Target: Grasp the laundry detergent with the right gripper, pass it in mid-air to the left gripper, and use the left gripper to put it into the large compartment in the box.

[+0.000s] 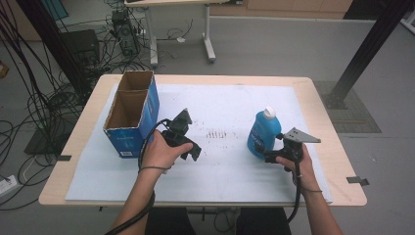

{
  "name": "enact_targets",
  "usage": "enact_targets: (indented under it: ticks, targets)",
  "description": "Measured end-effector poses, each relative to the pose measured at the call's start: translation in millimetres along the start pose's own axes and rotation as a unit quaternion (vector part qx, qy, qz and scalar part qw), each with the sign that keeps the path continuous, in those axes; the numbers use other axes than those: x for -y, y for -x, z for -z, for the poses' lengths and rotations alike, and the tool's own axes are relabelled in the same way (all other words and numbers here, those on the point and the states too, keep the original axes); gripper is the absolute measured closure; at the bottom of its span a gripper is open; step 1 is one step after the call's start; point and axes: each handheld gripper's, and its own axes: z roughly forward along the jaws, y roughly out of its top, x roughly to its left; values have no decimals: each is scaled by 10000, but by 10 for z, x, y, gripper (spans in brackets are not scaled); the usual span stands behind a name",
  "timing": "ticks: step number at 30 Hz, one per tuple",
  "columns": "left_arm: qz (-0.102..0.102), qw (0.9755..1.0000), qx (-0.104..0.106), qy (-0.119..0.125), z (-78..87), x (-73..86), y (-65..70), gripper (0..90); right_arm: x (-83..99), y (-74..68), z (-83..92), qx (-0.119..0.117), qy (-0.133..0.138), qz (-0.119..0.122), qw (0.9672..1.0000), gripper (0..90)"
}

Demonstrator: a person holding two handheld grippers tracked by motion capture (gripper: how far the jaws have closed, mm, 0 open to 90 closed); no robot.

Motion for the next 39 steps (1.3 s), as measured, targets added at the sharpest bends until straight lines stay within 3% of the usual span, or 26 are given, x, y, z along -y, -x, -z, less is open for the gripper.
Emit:
enact_targets:
  ticks: [39]
  targets:
    - [23,10000,17,-3,-7,40,-41,93,25,-3,-101,0,112,-22,9999,43]
